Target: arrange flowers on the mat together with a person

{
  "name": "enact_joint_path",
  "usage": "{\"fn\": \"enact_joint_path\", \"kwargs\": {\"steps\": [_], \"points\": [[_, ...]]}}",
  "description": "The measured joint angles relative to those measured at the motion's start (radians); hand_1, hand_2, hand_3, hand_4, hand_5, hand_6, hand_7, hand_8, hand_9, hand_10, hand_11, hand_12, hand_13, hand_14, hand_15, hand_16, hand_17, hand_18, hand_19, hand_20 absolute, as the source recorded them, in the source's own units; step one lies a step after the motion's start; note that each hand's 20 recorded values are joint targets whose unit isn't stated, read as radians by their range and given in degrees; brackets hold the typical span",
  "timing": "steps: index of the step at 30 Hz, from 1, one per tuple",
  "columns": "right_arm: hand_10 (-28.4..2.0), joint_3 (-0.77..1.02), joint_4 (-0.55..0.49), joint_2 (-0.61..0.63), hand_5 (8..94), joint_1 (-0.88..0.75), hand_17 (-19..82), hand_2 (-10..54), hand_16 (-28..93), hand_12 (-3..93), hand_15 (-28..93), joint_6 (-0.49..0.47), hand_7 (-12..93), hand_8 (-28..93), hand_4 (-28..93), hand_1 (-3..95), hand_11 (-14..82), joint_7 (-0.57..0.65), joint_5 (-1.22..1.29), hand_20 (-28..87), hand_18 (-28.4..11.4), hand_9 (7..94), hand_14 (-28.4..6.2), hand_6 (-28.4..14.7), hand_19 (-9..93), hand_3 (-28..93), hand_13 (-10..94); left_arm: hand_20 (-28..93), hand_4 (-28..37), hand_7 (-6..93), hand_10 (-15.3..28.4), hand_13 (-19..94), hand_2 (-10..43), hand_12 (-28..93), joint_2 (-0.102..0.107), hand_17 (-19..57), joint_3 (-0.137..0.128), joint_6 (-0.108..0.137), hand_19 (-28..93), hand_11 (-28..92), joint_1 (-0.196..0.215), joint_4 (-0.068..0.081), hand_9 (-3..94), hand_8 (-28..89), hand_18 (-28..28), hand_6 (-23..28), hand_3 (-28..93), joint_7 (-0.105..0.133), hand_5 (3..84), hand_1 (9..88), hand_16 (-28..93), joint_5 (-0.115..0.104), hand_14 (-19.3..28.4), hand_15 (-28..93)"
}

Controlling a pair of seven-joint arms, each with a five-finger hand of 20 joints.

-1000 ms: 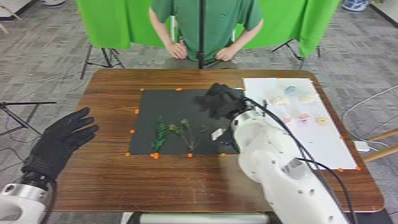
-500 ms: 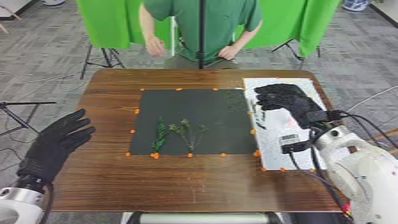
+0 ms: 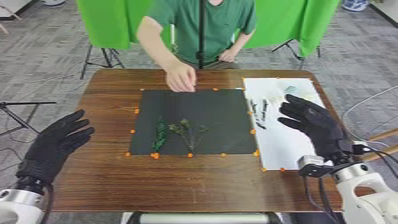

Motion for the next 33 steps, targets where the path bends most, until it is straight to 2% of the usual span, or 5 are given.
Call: {"fn": "enact_joint_path", "kwargs": {"steps": [11, 15, 31, 33], "points": [[-13.4, 0.069, -0.023, -0.058, 40.7, -0.097, 13, -0.6, 23, 22.2, 9, -0.001, 12, -8, -23, 17.0, 4.9, 0.006, -0.004, 20, -19.1, 41.1, -9.7, -6.0, 22, 81, 32, 7, -25.2, 17.6, 12.4, 25, -1.4, 18, -0.002, -6.4, 0.000, -0.005, 47, 19, -0.001, 0.002, 29.6, -9, 22.0, 5.0, 70, -0.002, 33.7, 28.5, 0, 0.000, 15.8, 31], [-13.6, 0.075, -0.023, -0.068, 40.7, -0.103, 12, -0.5, 24, 22.4, 10, -0.004, 12, -8, -23, 16.8, 5.0, 0.016, -0.008, 21, -19.8, 41.0, -11.2, -6.1, 24, 81, 32, 7, -25.2, 17.5, 12.3, 25, -1.4, 18, -0.002, -6.4, 0.000, -0.007, 47, 19, -0.002, 0.003, 29.5, -9, 22.1, 5.1, 70, -0.002, 33.7, 28.5, 0, 0.000, 15.9, 31], [-14.0, 0.080, -0.022, -0.080, 40.9, -0.100, 12, -0.2, 25, 22.8, 10, -0.015, 12, -8, -23, 17.2, 5.0, 0.039, -0.022, 20, -20.0, 41.4, -11.4, -6.3, 25, 81, 33, 7, -25.3, 17.4, 12.3, 25, -1.3, 18, 0.000, -6.5, 0.000, -0.009, 48, 19, 0.000, 0.003, 29.6, -9, 22.2, 5.1, 70, -0.003, 33.8, 28.4, 0, 0.000, 16.0, 31], [-14.1, 0.079, -0.021, -0.080, 40.9, -0.097, 12, -0.3, 25, 22.9, 10, -0.013, 12, -8, -23, 17.3, 5.1, 0.039, -0.022, 21, -20.3, 41.5, -12.3, -6.3, 26, 81, 33, 7, -25.3, 17.4, 12.4, 25, -1.3, 18, 0.000, -6.5, 0.000, -0.009, 48, 19, 0.001, 0.003, 29.6, -9, 22.2, 5.0, 70, -0.003, 33.8, 28.4, 0, 0.000, 16.0, 31]]}}
